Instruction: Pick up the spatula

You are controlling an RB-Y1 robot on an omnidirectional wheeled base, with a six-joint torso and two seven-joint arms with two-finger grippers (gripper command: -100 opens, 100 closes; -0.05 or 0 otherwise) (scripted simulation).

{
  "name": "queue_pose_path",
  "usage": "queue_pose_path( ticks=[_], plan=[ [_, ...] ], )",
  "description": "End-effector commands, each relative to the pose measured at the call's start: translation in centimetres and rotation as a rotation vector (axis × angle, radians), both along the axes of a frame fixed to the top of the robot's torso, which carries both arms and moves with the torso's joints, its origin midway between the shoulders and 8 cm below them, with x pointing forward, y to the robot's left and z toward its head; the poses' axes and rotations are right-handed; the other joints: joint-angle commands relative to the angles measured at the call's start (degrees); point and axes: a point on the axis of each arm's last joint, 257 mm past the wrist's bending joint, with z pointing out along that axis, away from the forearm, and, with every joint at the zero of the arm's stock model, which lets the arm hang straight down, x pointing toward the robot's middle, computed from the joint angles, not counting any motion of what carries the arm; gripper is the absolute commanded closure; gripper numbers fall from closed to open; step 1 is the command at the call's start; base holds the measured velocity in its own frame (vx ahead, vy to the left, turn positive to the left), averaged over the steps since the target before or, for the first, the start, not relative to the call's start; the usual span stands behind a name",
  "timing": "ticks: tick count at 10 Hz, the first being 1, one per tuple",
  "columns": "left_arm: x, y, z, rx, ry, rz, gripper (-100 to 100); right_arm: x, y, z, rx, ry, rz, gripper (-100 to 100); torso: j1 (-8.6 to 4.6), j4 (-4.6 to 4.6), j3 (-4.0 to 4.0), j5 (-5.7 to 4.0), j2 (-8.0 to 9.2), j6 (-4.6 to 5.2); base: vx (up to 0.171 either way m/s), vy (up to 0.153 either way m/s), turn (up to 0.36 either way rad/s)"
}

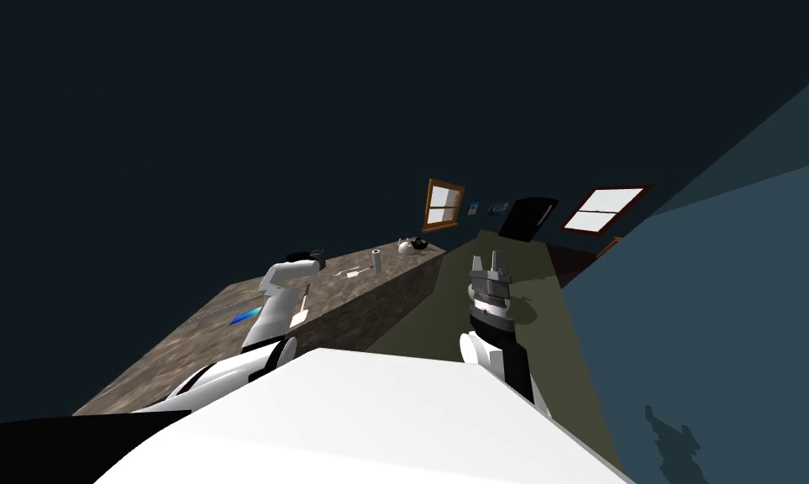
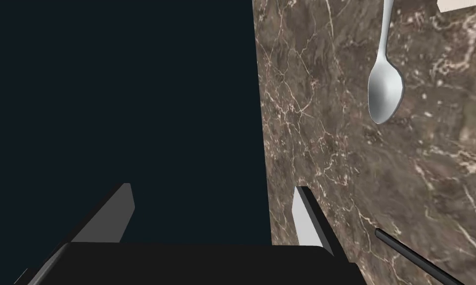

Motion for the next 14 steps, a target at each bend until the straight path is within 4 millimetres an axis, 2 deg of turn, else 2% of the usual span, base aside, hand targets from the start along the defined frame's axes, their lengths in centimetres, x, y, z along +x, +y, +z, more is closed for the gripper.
queue_pose_path(
  ticks=[1,4,14],
  plan=[
    [-0.3,0.1,-0.6,-0.017,0.024,0.007,-100,0.0,0.0,0.0,0.0,0.0,0.0,0,0.0,0.0,0.0,0.0,0.0,0.0,0.018,-0.013,0.007],
    [-0.7,1.6,-2.4,-0.121,0.093,0.062,-100,0.0,0.0,0.0,0.0,0.0,0.0,0,-0.02,-0.01,-0.03,0.0,-0.05,0.0,0.049,-0.032,-0.081],
    [-4.3,2.2,-8.6,-0.372,0.332,0.168,-100,0.0,0.0,0.0,0.0,0.0,0.0,0,0.06,-0.02,-0.03,0.02,-0.05,-0.02,0.049,-0.024,-0.06]
  ],
)
